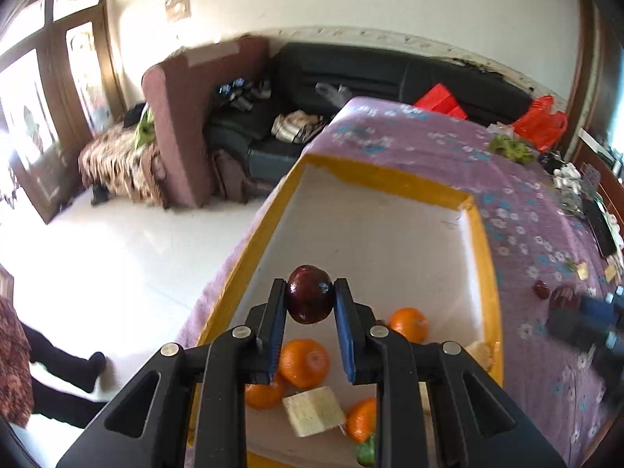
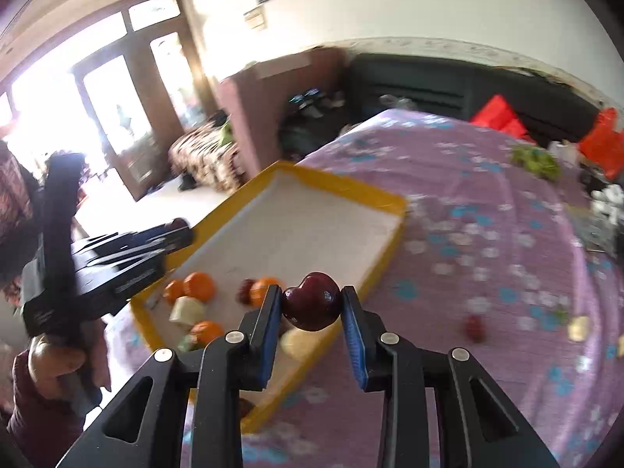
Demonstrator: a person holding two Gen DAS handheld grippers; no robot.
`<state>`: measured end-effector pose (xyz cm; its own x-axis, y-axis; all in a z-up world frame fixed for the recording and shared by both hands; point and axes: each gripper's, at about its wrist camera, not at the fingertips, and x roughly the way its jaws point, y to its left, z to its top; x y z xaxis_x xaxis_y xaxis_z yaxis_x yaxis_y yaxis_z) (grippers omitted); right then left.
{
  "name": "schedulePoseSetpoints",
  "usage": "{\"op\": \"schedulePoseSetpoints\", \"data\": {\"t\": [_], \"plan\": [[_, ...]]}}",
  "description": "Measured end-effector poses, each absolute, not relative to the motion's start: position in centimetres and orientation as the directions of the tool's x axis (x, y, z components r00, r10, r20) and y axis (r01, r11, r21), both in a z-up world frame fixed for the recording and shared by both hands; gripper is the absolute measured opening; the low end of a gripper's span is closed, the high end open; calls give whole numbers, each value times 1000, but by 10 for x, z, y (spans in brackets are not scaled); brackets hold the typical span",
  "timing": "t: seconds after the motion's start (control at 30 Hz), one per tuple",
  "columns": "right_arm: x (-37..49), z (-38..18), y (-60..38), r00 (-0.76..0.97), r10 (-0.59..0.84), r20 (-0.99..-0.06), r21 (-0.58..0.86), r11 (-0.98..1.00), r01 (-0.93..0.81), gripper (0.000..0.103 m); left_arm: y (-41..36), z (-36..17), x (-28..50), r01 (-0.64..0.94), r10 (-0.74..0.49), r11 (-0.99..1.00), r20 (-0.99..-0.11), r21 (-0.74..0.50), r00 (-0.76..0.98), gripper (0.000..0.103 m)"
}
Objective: Organize fruits
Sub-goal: 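Carry both plums into the tray and open both grippers, then withdraw both tools from the tray toward the remaining pieces on the cloth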
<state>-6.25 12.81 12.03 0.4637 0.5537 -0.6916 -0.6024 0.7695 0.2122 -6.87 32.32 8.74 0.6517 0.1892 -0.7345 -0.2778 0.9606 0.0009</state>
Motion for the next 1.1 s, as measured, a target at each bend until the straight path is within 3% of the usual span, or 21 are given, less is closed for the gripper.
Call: {"op": "schedulePoseSetpoints", "data": {"t": [0.3,0.37,0.43,0.5,0.53,0.57,0.63,0.93,1.1], "plan": [[-56,75,192,388,509,-768,179,753,-633,35,341,59,-54,-304,160,952,-779,-42,607,24],[-50,68,197,384,499,-777,178,760,-625,35,345,58,-54,-316,159,947,-782,-51,602,31],[-47,62,199,380,493,-783,179,762,-622,35,346,61,-59,-323,159,944,-775,-61,612,50],[-46,61,200,378,492,-784,175,760,-626,35,344,69,-67,-329,176,943,-756,-55,631,55],[-48,62,202,381,497,-780,173,756,-631,39,343,73,-70,-329,180,943,-747,-54,639,60],[-49,64,201,382,502,-775,176,754,-633,52,341,78,-74,-329,184,943,-738,-55,649,63],[-52,71,197,396,523,-755,189,751,-632,68,336,90,-86,-329,189,942,-715,-61,673,73],[-76,105,156,503,540,-674,167,775,-609,72,284,131,-131,-250,161,966,-614,-61,772,89],[-90,114,108,585,492,-644,139,828,-543,76,247,143,-141,-181,81,978,-603,-107,794,89]]}}
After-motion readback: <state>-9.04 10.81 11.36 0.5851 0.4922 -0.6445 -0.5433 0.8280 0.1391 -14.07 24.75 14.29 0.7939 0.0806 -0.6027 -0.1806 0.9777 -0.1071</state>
